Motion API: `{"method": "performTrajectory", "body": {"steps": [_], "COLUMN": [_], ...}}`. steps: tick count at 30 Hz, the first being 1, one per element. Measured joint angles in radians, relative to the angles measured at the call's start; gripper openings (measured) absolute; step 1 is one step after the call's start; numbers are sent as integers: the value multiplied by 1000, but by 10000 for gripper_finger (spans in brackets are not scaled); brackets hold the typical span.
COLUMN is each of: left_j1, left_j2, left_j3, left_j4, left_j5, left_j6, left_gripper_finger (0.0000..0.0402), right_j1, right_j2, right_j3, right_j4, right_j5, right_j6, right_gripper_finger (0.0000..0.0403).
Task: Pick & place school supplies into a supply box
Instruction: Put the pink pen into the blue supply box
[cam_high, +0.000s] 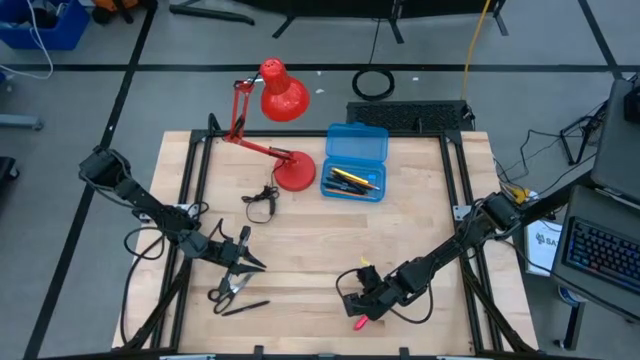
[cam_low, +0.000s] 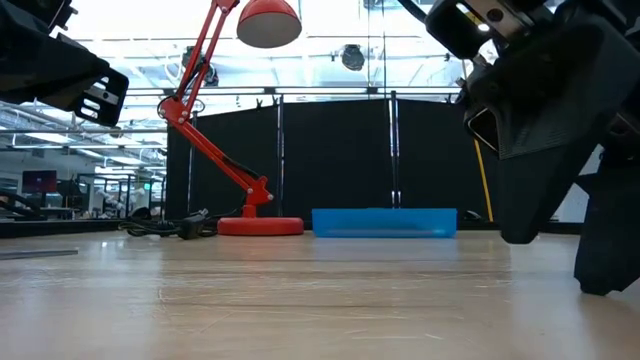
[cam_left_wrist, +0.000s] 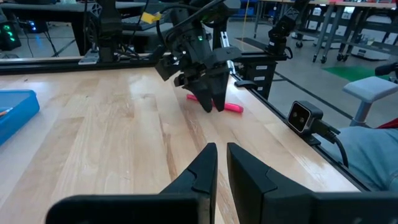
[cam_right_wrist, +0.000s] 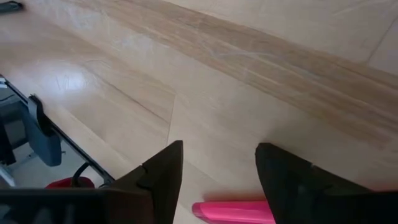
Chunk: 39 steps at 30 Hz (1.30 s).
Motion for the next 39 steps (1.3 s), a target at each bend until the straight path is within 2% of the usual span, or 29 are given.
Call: {"method": "performTrajectory", "body": {"steps": [5, 10, 16, 19, 23, 28, 39], "left_j1": [0, 0, 0, 0, 0, 0, 0], "left_j2": [0, 0, 0, 0, 0, 0, 0], "left_j3": [0, 0, 0, 0, 0, 0, 0], "left_j4": [0, 6, 5, 4, 4, 6, -2], "left_j5": [0, 0, 0, 0, 0, 0, -1], "left_j6": [-4, 2, 2, 3, 2, 3, 5], "left_gripper_finger": [42, 42, 42, 42, 42, 42, 42], "right_j1": [6, 3, 19, 47, 74, 96, 84], "right_j2": [-19, -74, -122, -150, -157, -160, -160], "right_j3": [-2, -9, -5, -3, -5, -4, -3], "right_j4": [22, 26, 36, 43, 11, 10, -104], "right_j5": [-8, 105, 15, 13, 16, -6, -62], "right_j6": [-5, -96, -140, -256, -528, -739, -1006], "right_gripper_finger": [172, 149, 126, 117, 107, 95, 66]}}
